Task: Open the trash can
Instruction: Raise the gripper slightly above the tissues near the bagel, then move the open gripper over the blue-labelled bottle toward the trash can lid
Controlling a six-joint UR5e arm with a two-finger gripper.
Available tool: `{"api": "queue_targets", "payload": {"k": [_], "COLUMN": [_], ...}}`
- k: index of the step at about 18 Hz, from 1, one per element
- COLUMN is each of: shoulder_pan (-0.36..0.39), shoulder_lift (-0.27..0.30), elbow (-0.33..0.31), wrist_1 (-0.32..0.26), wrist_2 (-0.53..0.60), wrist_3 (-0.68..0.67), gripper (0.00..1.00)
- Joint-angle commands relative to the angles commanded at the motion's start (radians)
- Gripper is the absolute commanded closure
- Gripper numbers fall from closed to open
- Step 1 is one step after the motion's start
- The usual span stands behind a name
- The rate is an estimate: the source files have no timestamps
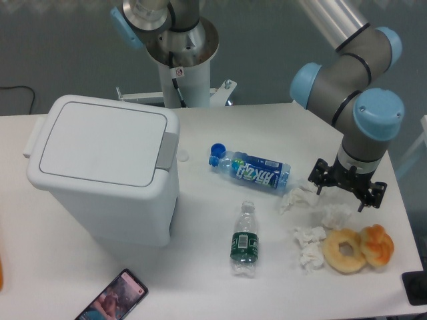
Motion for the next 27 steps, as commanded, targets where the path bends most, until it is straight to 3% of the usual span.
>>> {"api": "queue_targets", "payload": {"k": [6,10,12,18,24,26,27], "shoulder_pan": [-0.005,-0.003,-0.006,-0.084,-0.115,-0.126,-0.126], "shoulder_lift": [0.003,0.011,0.069,0.164,0.284,0.311,0.325], "elbow": [-0.002,-0.055,-0.057,-0.045,-0.043,-0.04,-0.04], "wrist_1": [0.0,0.012,0.008,0.002,0.002,0.003,0.003], "wrist_2": [-0.005,-0.055,-0.083,-0.113,-0.233,-0.277,-0.299], "wrist_3": [-0.005,-0.017,-0.069,-0.325,-0.449,-0.475,-0.498], "gripper": [0.0,0.0,0.0,0.0,0.0,0.2,0.41]}}
